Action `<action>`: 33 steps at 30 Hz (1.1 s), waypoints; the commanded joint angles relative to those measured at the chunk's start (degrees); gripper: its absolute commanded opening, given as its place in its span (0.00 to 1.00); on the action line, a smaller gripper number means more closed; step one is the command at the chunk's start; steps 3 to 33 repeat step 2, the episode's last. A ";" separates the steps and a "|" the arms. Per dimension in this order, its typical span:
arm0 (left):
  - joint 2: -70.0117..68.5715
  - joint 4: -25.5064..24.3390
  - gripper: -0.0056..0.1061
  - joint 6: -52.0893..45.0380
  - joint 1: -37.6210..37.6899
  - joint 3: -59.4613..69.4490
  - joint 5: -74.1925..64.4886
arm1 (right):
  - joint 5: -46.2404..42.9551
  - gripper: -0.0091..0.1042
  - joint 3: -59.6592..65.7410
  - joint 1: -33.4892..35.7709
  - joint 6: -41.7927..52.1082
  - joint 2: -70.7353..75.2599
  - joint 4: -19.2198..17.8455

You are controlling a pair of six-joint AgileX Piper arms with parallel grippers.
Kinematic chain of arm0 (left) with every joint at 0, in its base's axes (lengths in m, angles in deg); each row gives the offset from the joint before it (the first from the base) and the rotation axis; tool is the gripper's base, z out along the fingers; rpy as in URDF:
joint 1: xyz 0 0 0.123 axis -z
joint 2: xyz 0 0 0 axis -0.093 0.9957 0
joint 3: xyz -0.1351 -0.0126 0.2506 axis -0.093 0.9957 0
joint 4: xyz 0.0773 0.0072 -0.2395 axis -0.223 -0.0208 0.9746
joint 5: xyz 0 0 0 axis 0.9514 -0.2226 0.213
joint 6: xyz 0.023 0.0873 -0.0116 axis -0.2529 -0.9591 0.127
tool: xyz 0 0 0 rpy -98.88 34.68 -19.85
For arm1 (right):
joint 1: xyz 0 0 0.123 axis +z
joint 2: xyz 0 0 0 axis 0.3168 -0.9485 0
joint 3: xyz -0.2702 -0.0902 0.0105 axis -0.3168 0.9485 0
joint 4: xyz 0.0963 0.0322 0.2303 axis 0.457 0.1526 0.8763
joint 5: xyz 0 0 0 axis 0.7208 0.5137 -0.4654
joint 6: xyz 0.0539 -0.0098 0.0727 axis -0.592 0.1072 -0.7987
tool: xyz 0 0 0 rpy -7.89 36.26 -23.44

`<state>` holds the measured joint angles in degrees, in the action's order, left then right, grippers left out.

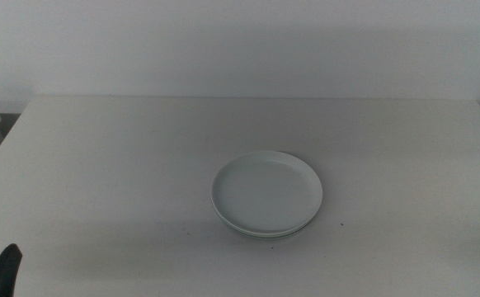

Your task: Stack the three bowls on top of each other.

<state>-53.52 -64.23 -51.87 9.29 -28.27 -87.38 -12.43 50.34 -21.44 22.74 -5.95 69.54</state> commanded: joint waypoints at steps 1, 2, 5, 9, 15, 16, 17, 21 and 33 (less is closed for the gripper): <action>-0.26 -0.22 0.89 0.30 -0.18 0.00 0.59 | -0.46 0.74 0.18 0.13 0.21 0.27 -0.41; -0.26 -0.22 0.89 0.30 -0.18 0.00 0.59 | -0.46 0.74 0.18 0.13 0.21 0.27 -0.41; -0.26 -0.22 0.89 0.30 -0.18 0.00 0.59 | -0.46 0.74 0.18 0.13 0.21 0.27 -0.41; -0.26 -0.22 0.89 0.30 -0.18 0.00 0.59 | -0.46 0.74 0.18 0.13 0.21 0.27 -0.41; -0.26 -0.22 0.89 0.30 -0.18 0.00 0.59 | -0.46 0.74 0.18 0.13 0.21 0.27 -0.41; -0.26 -0.22 0.89 0.30 -0.18 0.00 0.59 | -0.46 0.74 0.18 0.13 0.21 0.27 -0.41; -0.26 -0.22 0.89 0.30 -0.18 0.00 0.59 | -0.46 0.74 0.18 0.13 0.21 0.27 -0.41; -0.26 -0.22 0.89 0.30 -0.18 0.00 0.59 | -0.46 0.74 0.18 0.13 0.21 0.27 -0.41; -0.26 -0.22 0.89 0.30 -0.18 0.00 0.59 | -0.46 0.74 0.18 0.13 0.21 0.27 -0.41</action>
